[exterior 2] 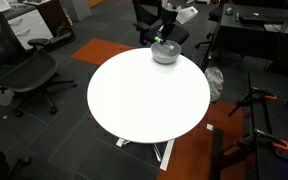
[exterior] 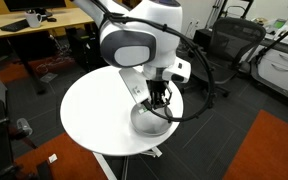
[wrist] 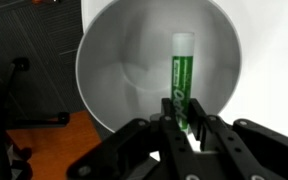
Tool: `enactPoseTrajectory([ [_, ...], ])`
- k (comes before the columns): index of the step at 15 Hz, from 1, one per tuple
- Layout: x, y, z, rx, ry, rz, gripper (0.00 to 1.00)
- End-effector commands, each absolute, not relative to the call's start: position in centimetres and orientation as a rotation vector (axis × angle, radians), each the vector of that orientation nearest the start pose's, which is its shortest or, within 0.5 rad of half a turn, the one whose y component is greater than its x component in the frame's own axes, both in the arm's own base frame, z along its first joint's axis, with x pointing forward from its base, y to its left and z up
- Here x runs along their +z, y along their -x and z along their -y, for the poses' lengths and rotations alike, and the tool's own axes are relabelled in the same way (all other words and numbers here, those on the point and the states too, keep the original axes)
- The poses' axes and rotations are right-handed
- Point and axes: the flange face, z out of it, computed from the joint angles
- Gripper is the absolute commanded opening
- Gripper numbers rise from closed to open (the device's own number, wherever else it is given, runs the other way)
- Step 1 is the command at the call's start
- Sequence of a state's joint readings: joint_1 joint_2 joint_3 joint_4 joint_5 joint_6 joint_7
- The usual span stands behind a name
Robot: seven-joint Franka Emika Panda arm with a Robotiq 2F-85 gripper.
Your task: Get the marker from the table and put it in the white bowl
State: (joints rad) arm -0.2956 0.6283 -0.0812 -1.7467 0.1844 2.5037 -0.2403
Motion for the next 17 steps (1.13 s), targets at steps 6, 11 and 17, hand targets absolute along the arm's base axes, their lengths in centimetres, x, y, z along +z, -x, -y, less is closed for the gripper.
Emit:
enactPoseTrajectory([
  [6,22.08,-64.49,25.54,-0.231,3.055,-0.461,0.89],
  [11,22.32,-64.65,25.43,-0.248,3.053,-0.462,1.00],
  [17,22.05,-64.26,25.33,-0.243,3.074,-0.424,1.00],
])
